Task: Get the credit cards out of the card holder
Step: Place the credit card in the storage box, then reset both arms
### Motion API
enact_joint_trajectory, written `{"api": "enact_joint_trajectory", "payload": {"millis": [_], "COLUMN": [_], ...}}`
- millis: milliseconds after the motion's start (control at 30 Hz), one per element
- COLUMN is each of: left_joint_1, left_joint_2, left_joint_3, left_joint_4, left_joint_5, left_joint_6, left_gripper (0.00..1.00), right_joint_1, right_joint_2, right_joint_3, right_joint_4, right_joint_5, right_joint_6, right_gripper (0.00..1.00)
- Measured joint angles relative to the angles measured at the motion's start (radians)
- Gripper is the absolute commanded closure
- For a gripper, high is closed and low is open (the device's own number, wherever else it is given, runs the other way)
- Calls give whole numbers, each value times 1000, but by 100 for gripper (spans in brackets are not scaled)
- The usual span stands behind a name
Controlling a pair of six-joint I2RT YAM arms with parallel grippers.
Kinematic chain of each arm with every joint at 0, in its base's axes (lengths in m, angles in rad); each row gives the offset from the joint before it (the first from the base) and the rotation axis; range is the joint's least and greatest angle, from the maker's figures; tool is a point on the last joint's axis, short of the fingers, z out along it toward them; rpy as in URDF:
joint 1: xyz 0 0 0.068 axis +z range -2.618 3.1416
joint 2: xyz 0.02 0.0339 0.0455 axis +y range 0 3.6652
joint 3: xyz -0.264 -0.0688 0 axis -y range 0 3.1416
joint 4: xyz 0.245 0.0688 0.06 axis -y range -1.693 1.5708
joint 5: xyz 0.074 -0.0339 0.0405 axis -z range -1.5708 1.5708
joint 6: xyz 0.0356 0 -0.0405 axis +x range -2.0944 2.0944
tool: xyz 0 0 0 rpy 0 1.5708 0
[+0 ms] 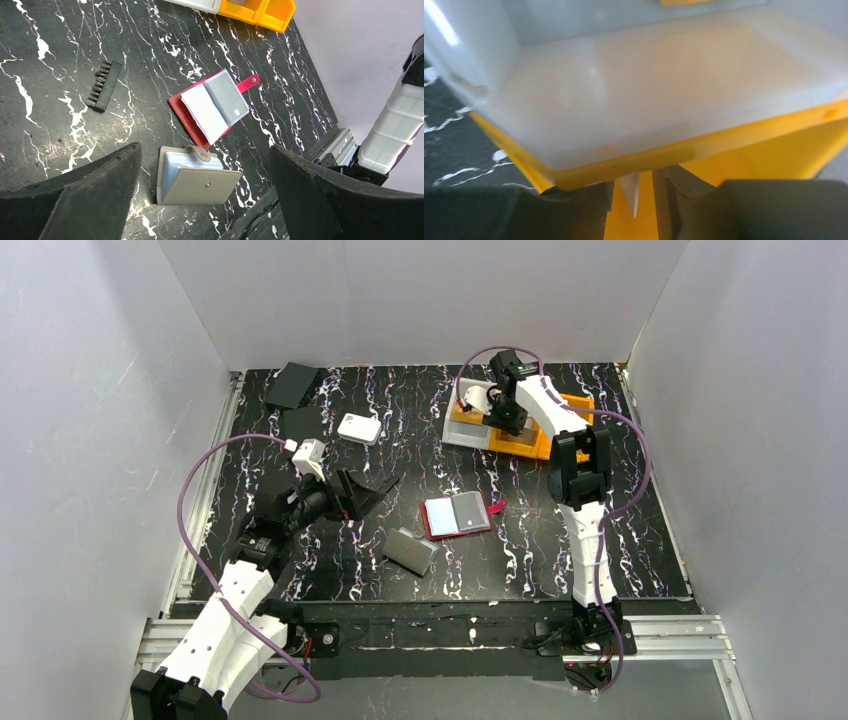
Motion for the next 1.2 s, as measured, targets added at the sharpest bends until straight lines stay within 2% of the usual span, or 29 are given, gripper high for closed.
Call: {"api": "enact_joint_trajectory", "payload": {"millis": [133,500,633,733,800,900,1067,1200], "left_joint_1": [0,0,0,0,0,0,0,0], "left_joint_2": [-2,-7,-6,16,55,151,244,257], "left_joint_3": [0,-9,-10,-9,-3,29,134,248], "left_joint_4": [0,0,7,34,48,52,-51,-199], "left_joint_5": [0,4,15,44,68,115,125,87], "left_joint_6": [0,-8,-20,-61,-89,-133,-148,-99], "left_gripper": [2,2,2,2,2,2,2,2], "right_joint_1": [-2,-13,-21,-32,-41,-76,-277,-468], "right_joint_2": [0,0,-7,-60,-148,-366,-798,-1004], "right_joint_3": [0,2,3,-17,-74,-227,-575,-770], "right_joint_4": [65,177,175,166,159,179,380,500], "right_joint_5": [43,104,71,-10,-90,-250,-512,-578], "right_joint_6": [18,67,116,179,234,335,575,784], "right_gripper": [47,38,34,28,20,4,2,2]}}
